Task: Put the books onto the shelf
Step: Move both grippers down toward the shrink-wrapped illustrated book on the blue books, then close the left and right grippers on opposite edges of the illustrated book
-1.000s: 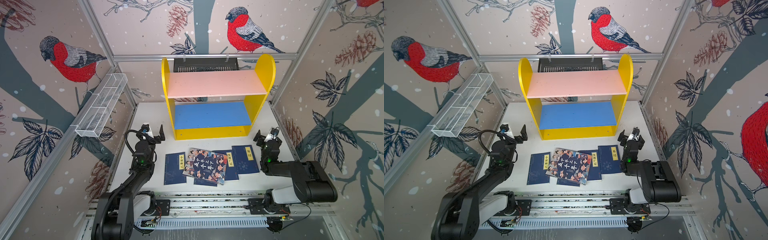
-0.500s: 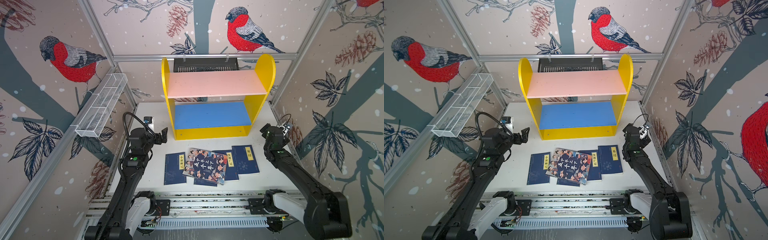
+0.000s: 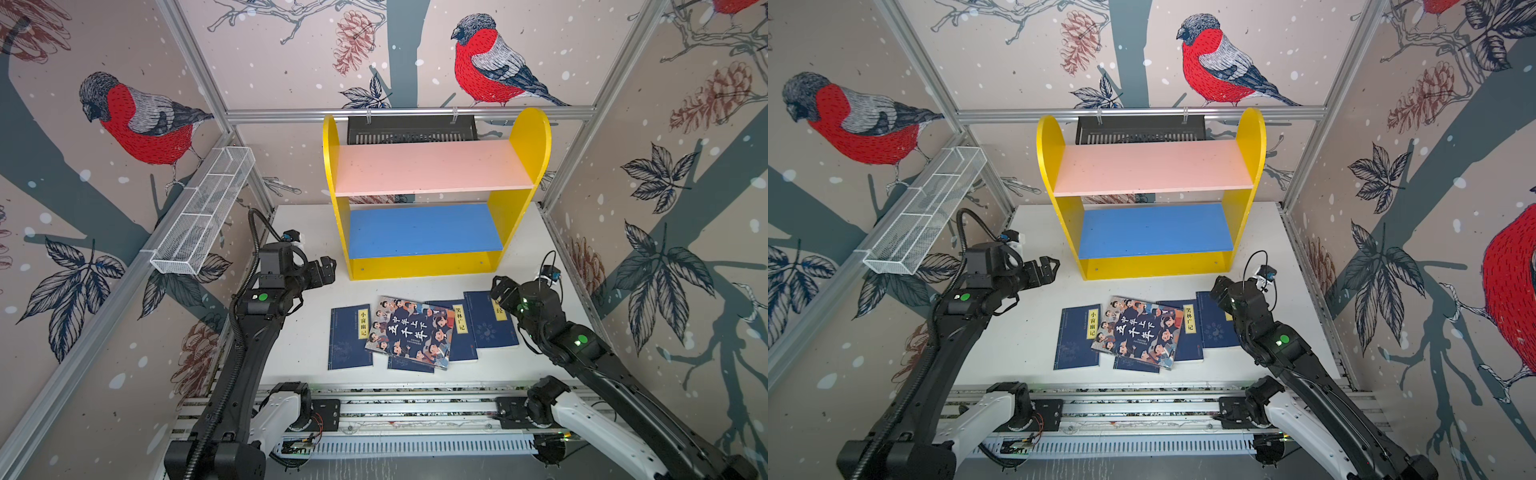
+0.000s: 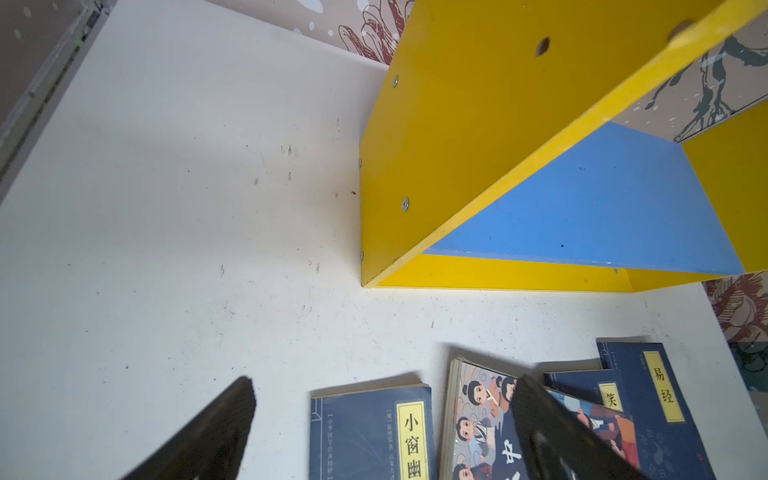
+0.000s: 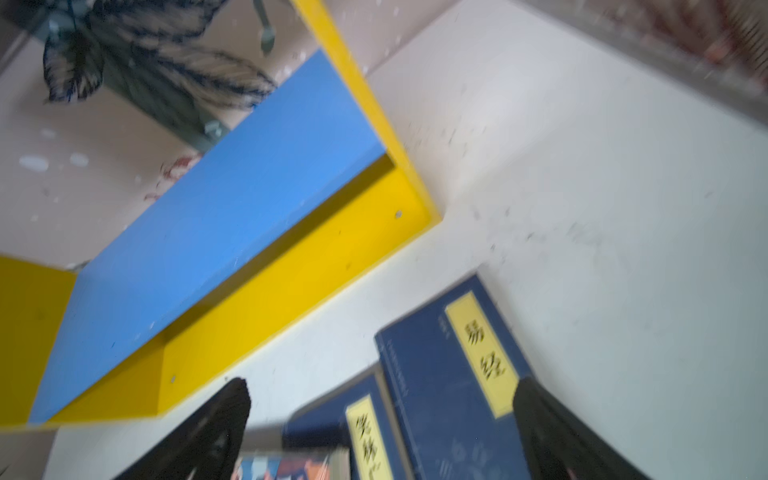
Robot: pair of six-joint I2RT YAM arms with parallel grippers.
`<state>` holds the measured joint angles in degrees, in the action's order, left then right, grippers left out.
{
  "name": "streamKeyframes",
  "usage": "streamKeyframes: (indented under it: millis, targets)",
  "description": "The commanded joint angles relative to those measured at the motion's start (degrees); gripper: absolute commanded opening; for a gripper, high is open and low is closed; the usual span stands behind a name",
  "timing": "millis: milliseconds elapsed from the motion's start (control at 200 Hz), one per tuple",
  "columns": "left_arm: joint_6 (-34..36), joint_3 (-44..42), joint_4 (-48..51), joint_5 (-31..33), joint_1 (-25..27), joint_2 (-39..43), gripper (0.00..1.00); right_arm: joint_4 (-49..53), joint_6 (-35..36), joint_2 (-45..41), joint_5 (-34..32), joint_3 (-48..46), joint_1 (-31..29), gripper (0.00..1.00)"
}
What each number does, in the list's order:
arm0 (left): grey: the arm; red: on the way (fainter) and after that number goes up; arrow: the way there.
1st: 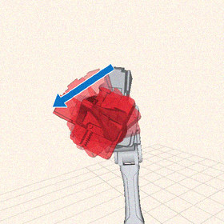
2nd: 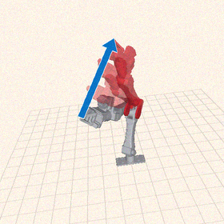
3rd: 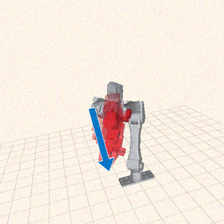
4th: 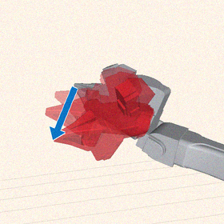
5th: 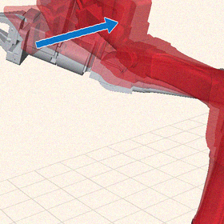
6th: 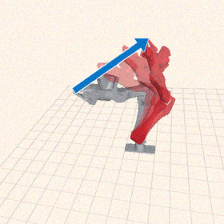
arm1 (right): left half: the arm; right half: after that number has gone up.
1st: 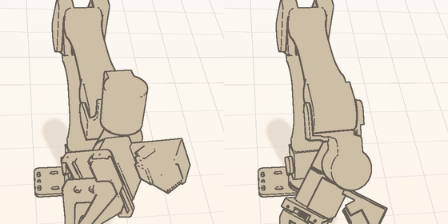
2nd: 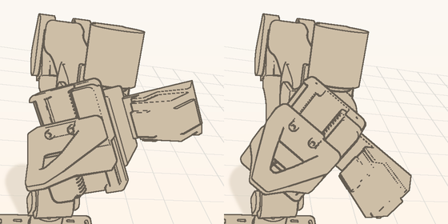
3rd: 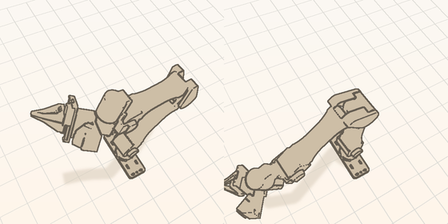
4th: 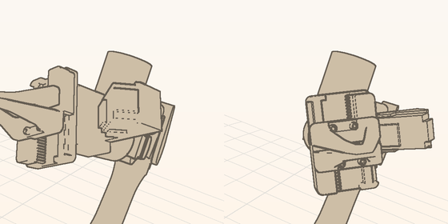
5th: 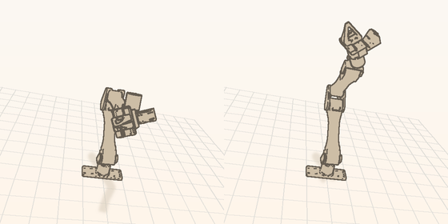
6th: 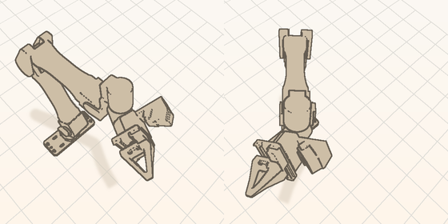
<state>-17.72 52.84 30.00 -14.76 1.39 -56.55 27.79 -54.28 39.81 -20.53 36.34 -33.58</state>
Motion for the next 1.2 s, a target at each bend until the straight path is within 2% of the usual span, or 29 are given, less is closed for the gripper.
streamKeyframes:
  millis: [0, 130, 285, 460, 620, 841, 906, 1001, 1191]
  targets:
    - [-5.71, -1.70, 1.82, -7.61, -0.03, -0.11, 0.95, 4.36, -4.17, 1.12, 9.96, 0.72, -4.49, 1.00]
    - [-7.76, -6.94, -2.25, -18.44, 0.02, -0.31, 0.94, 4.02, -5.88, 4.53, 14.76, 2.47, -12.03, 1.00]
    - [-12.02, -12.93, -4.71, -22.83, 0.00, -0.26, 0.92, 4.47, -9.15, 8.79, 16.60, 5.00, -20.18, 1.00]
    - [-12.41, -18.31, -8.01, -23.30, 0.28, -0.63, 0.91, 1.14, -14.79, 8.91, 18.92, 2.89, -26.61, 1.00]
    - [-10.66, -21.25, -10.53, -22.39, 1.52, -0.81, 0.89, -0.28, -19.17, 8.36, 20.06, -0.62, -30.14, 1.00]
    - [-11.58, -23.07, -14.07, -23.82, 4.42, -0.12, 0.89, -2.76, -25.18, 3.91, 17.99, -6.53, -33.17, 1.00]
    - [-10.15, -22.80, -14.34, -24.69, 5.64, -1.25, 0.89, -6.07, -27.28, 2.22, 18.24, -9.76, -34.36, 1.00]
    - [-10.12, -22.43, -12.85, -22.77, 6.76, -4.21, 0.88, -8.23, -30.29, 0.59, 17.31, -12.90, -36.37, 1.00]
    - [-10.57, -22.88, -13.74, -22.72, 8.66, -7.10, 0.87, -12.07, -32.48, 0.48, 17.21, -17.13, -37.34, 1.00]
